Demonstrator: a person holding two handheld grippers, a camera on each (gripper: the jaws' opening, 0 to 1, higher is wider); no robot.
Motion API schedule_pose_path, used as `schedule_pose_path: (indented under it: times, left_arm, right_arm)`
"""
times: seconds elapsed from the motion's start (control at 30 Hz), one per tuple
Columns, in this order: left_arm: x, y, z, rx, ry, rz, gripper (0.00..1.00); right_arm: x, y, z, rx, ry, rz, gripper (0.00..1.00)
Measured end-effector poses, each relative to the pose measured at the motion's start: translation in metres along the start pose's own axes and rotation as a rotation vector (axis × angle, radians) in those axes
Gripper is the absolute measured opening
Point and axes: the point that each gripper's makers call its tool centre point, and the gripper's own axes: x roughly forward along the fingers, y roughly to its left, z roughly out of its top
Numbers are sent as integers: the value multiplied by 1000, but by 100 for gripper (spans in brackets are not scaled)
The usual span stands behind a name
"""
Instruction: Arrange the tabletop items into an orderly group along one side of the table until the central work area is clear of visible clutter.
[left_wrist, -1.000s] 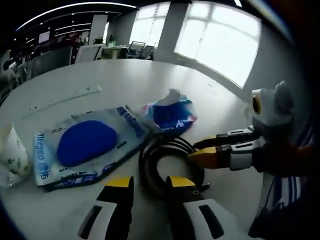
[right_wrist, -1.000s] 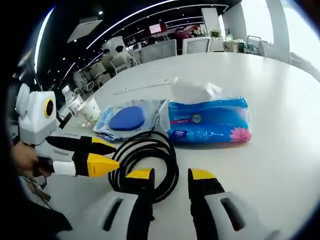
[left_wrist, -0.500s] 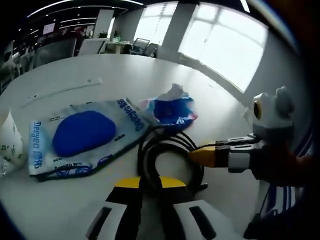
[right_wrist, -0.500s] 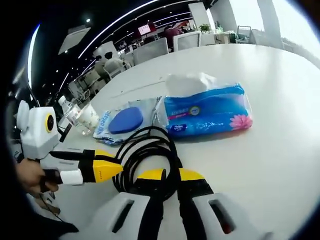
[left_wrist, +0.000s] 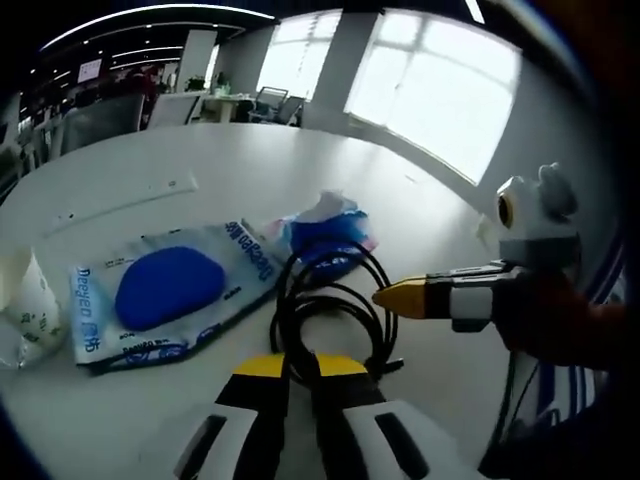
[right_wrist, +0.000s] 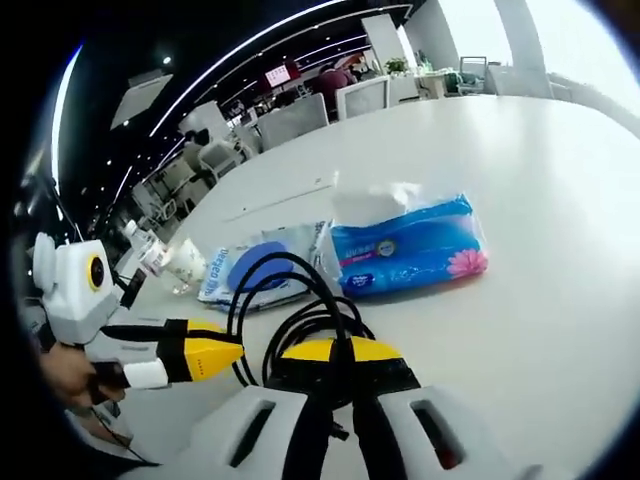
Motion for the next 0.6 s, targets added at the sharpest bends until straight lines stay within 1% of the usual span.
schedule_pose_path:
  times: [0.17,0.3,0.43,0.53,0.6]
  left_arm:
    - [-6,-8,7,20,-22,-15,6]
    - [-6,-14,9,28,-32,-28,6]
    - [-7,-22,7,55,-28,-41,6]
    - [-5,-24,3,71,-19,-43,6]
    - [-2,-23,-3,64,-1,-45,6]
  right_arm:
    - [-9,-2,3,14,-24,-10,0]
    - [-18,-4,5,20,-40,-19,0]
    - [-22,-10,-2,33,-39,-25,0]
    - [-21,-13,-10,47,-31,-27,0]
    - [-19,-14,-16,56,-20,-26,0]
